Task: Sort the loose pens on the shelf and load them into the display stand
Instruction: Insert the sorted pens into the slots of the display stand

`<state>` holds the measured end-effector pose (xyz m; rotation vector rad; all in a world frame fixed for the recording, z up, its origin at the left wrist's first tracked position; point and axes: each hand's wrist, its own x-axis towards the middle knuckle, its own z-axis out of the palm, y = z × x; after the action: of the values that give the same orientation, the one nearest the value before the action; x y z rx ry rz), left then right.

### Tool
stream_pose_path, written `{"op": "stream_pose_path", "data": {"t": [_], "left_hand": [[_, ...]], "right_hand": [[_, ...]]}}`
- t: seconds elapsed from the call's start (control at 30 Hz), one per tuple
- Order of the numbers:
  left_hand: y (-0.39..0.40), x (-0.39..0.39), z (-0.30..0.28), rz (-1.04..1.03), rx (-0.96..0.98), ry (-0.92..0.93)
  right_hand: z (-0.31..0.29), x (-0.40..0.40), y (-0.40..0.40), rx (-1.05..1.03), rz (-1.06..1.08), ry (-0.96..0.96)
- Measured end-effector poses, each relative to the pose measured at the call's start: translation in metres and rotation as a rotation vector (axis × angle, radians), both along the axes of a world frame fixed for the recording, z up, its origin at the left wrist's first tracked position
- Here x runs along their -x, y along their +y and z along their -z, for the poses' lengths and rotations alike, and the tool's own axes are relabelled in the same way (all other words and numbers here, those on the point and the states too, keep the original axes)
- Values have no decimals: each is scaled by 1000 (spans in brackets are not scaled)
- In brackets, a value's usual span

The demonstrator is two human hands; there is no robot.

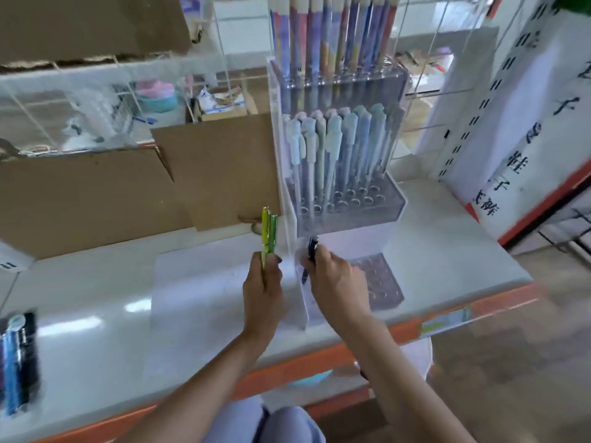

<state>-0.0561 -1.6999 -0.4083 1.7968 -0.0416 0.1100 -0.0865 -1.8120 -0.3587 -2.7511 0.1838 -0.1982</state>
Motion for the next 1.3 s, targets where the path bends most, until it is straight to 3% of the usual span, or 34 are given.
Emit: {"op": "stream_pose_path", "data": {"t": [0.3, 0.43, 0.57, 0.7, 0.87, 0.93, 1.1, 1.3], "left_hand": [[19, 13, -10, 78, 163, -154], [33, 22, -24, 117, 157, -209], [38, 27, -32, 118, 174, -235], [35, 26, -43, 142, 165, -274], [26, 29, -49, 206, 191, -183], [24, 28, -52, 235, 188, -162], [13, 33, -59, 370, 175, -161], [16, 30, -58, 405, 110, -121]], "right_hand": [[-1, 1, 16, -32, 76, -3], [2, 1, 25, -23, 124, -45], [6, 5, 18, -220, 130, -61], [-1, 6, 12, -192, 105, -2], [-5, 18, 11, -280, 152, 59], [-11, 28, 6, -345, 139, -20], [-44, 42, 7, -824, 15, -149], [-57, 41, 2, -698, 40, -181]]}}
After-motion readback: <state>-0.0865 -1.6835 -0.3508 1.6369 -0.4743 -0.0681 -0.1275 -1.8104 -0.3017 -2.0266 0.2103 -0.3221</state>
